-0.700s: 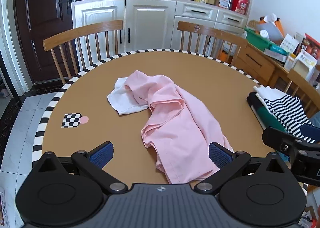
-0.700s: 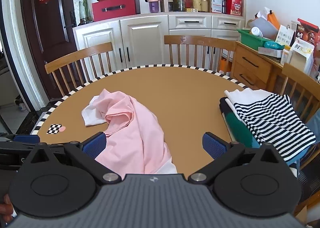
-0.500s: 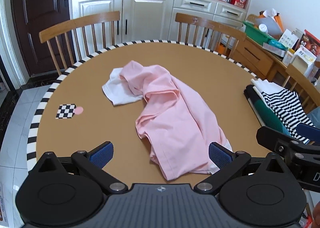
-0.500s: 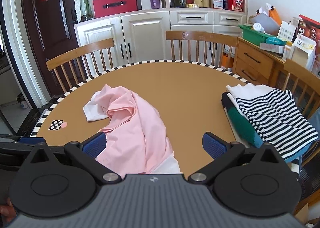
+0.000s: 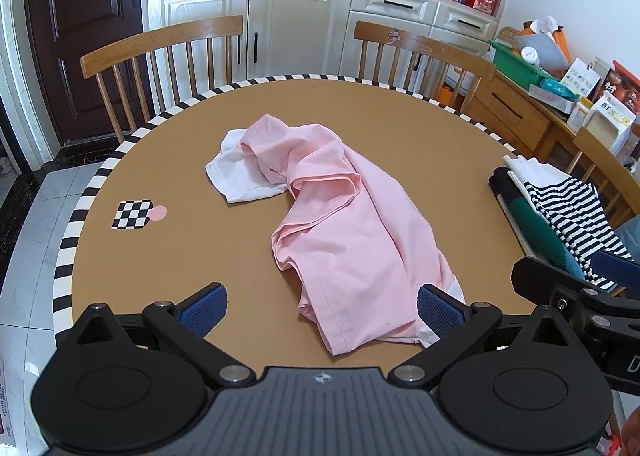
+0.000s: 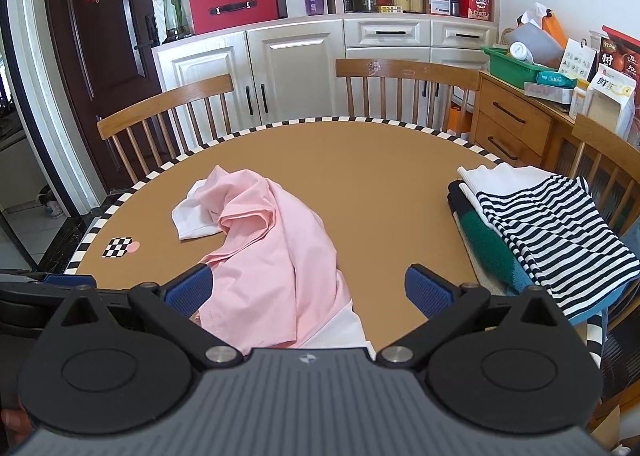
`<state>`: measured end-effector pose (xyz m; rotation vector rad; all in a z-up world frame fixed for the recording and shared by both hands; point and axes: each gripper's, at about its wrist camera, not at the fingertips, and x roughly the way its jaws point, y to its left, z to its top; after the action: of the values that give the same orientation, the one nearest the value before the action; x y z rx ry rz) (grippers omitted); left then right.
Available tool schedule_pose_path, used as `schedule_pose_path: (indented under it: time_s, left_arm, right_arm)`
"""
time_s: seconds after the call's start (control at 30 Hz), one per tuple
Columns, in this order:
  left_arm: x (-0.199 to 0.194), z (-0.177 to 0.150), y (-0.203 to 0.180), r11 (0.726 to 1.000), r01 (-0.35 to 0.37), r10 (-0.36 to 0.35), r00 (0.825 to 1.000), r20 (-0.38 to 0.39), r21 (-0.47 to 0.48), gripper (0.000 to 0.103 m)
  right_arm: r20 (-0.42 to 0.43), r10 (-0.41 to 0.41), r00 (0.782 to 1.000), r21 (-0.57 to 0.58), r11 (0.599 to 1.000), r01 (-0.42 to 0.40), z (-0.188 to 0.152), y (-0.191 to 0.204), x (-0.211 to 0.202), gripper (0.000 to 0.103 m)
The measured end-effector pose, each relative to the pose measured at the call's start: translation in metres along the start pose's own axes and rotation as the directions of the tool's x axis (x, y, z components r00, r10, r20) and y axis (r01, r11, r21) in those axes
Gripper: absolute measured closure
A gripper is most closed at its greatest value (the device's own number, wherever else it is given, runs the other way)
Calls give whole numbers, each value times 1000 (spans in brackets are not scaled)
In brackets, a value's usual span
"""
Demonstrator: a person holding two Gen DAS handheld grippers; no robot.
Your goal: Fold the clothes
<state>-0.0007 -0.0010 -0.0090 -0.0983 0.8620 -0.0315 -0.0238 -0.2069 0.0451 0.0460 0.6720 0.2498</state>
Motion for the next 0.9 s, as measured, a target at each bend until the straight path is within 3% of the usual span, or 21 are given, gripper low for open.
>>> schedule_pose_path:
  time_s: [0.9]
  left_arm:
    - [6,0,-3,1000,-1,1,1000,-25,5,1]
  right_arm:
    - [-22,3,1000,8,1000,-3,0,-4,4,0]
